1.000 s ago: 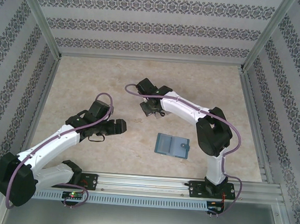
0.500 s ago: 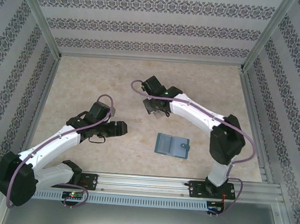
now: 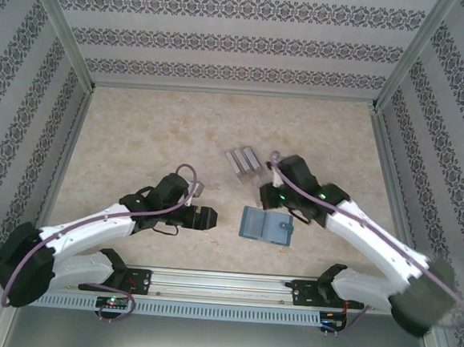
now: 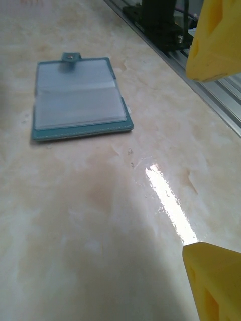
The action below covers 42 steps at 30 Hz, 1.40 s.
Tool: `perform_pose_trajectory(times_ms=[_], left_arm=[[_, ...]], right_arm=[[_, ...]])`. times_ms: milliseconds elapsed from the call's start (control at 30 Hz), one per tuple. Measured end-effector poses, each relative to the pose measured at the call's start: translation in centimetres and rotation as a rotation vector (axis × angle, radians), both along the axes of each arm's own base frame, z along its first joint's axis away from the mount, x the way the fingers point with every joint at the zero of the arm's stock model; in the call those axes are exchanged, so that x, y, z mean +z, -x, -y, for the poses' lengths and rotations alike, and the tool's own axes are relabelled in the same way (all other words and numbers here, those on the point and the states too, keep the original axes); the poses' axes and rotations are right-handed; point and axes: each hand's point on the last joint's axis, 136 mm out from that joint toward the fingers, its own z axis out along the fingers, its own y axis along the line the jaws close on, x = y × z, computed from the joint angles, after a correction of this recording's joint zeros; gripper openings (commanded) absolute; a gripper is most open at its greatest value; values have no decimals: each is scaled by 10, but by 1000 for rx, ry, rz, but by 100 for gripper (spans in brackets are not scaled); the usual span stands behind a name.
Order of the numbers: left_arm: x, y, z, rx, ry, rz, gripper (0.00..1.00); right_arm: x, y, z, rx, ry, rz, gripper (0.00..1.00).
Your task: Put the credit cards into the card holder
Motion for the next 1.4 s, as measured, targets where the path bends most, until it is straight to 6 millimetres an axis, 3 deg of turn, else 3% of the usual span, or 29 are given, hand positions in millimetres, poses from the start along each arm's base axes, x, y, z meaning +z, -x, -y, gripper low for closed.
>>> perform_pose_trajectory(times_ms=[67,233,367,433,533,700,900,1100,1400], left_arm=[[-9,2,7,-23,-17,-19,83],[-22,3,36,-90,-48,-66,82],[-16,1,67,-137,-29,-53,77],[-18,-3,73,-135,-27,-58,69],[-31,-4,77,-132,-47,-97,57],[-57,-4,80,-134,-92,-163,57],[-59,-6,83,-129,-94,-169,57],[-59,-8,84,-112,-93,-178,57],[-61,-9,83,-103,-108,-186,51]], right_arm=[[-8,14,14,-53,-88,-42,0],[-54,45,34,-142,-212,-217,0],[-74,52,40,-186,-273,-334,0],[-79,51,42,-207,-308,-368,0],[-87,52,44,-221,-336,-408,0],[-99,53,42,-222,-352,-476,0],[-101,50,47,-247,-388,-464,0],[-85,45,52,-256,-433,-381,0],[-112,59,45,-248,-440,-552,0]])
